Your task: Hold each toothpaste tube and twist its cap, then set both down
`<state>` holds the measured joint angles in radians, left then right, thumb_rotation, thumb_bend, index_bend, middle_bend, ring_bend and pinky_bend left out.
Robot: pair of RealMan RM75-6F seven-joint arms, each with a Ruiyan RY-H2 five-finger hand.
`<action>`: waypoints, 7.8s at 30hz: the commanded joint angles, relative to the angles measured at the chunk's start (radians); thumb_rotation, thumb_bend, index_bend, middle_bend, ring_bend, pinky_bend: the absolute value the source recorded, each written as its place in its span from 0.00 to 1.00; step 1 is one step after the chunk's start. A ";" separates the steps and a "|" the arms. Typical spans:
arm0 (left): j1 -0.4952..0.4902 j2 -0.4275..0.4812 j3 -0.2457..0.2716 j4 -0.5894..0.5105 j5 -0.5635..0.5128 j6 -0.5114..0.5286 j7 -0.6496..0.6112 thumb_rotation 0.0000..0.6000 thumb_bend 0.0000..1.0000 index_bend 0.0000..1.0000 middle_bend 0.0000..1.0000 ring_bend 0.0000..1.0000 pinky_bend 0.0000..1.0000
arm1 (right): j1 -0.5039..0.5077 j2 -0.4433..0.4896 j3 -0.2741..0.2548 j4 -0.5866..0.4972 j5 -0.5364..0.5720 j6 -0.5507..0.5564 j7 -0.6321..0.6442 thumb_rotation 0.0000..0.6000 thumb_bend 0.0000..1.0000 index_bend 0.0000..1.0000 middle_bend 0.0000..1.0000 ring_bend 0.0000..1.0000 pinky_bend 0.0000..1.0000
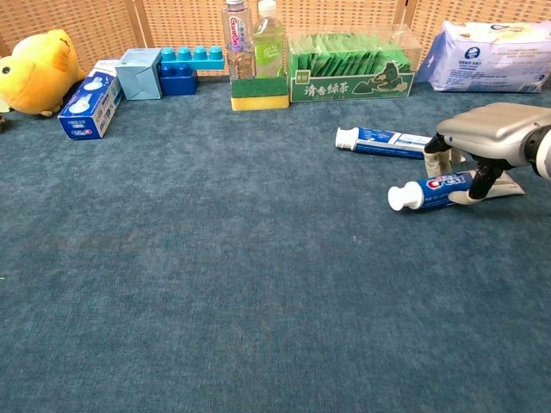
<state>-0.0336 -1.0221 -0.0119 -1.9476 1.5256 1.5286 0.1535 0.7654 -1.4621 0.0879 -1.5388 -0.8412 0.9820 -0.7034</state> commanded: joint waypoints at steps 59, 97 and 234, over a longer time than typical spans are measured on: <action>-0.742 -0.336 -0.193 -0.081 -0.551 -0.618 0.327 1.00 0.34 0.30 0.10 0.07 0.30 | -0.061 0.175 0.022 -0.422 -0.049 0.050 0.157 1.00 0.43 0.89 0.74 0.69 0.68; -0.858 -0.651 -0.143 0.090 -0.498 -0.467 0.451 1.00 0.34 0.27 0.06 0.00 0.27 | -0.046 0.188 -0.028 -0.474 -0.104 0.055 0.161 1.00 0.43 0.89 0.74 0.69 0.68; -0.350 -0.098 0.108 -0.179 -0.092 -0.022 0.268 1.00 0.38 0.38 0.10 0.00 0.25 | -0.094 0.244 -0.103 -0.330 -0.087 0.116 0.092 1.00 0.45 0.88 0.73 0.65 0.62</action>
<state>-0.4005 -1.1332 0.0861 -2.1272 1.4385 1.4966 0.4353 0.6726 -1.2162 -0.0137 -1.8709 -0.9290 1.0967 -0.6087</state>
